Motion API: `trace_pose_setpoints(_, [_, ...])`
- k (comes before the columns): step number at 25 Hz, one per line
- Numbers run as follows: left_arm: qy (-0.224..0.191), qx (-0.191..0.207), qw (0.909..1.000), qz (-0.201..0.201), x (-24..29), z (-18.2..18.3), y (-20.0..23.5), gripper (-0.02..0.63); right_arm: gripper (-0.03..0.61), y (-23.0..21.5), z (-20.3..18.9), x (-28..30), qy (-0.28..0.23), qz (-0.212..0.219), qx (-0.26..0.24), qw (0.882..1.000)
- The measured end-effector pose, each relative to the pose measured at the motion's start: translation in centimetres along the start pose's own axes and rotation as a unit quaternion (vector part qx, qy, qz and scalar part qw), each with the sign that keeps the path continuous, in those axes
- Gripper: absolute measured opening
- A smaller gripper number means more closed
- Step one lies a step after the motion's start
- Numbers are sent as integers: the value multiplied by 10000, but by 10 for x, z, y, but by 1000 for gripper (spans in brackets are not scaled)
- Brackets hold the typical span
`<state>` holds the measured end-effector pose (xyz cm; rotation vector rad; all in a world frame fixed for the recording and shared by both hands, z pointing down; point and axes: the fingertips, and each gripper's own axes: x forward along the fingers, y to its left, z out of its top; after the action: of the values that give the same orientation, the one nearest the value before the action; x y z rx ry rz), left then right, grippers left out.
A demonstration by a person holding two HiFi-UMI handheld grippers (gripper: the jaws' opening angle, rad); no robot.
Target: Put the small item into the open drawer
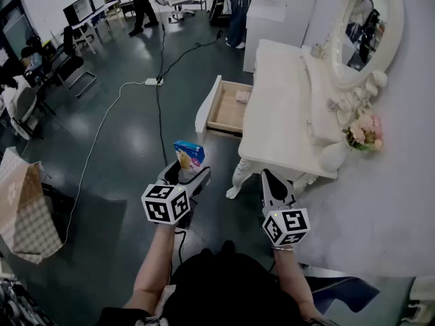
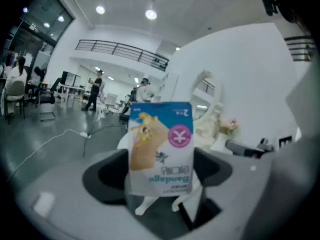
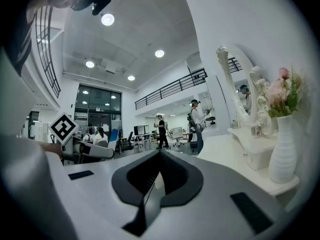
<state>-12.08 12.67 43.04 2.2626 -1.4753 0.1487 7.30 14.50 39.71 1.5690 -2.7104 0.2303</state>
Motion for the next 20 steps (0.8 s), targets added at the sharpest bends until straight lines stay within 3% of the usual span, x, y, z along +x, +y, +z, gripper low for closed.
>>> trace_pose_setpoints(13, [-9, 56, 10000, 79, 16, 1, -12, 410, 5, -5, -3, -8, -87, 226, 149, 9996])
trace_pose_setpoints(20, [22, 323, 9994, 92, 30, 10, -19, 410, 5, -15, 0, -9, -146, 158, 194, 9996])
